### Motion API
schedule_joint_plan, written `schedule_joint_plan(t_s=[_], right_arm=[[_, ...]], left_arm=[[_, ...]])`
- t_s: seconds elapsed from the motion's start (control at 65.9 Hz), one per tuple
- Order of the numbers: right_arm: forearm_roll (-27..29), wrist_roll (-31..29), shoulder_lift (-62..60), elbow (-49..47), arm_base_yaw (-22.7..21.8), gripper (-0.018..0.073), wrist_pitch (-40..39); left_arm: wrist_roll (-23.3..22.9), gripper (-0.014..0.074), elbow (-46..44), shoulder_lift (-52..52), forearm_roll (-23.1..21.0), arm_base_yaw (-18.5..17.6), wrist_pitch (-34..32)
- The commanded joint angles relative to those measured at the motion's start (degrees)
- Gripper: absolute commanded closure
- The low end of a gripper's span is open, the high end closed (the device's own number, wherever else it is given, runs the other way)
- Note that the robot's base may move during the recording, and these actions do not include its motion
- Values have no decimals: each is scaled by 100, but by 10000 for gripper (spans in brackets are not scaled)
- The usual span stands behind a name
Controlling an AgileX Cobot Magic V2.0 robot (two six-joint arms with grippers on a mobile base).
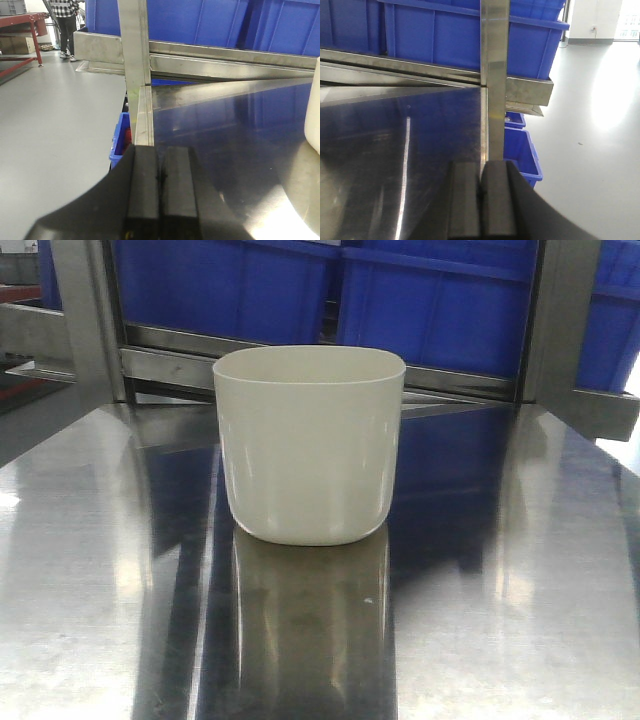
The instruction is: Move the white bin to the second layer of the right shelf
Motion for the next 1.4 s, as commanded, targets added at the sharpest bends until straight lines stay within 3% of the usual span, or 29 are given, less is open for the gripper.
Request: schedule_joint_plan(t_s=[0.0, 0.804, 0.925, 1.031, 1.228, 1.38], right_arm=[[-30, -33, -109, -90, 8, 507, -463], [-30, -33, -109, -119, 8, 507, -495], [-42, -33, -70, -500, 8, 507, -16], [-42, -33, 269, -926, 8, 507, 463], [-171, -33, 1436, -1709, 13, 507, 632], [-547, -33, 2444, -2295, 19, 507, 888]], left_arm=[[-17, 512, 211, -87, 0, -20, -498], [-17, 512, 211, -87, 0, -20, -498], [-17, 512, 211, -87, 0, -20, -498], [-17, 512, 211, -87, 0, -20, -498], [-17, 512, 211, -87, 0, -20, -498], [-17, 512, 211, -87, 0, -20, -498]])
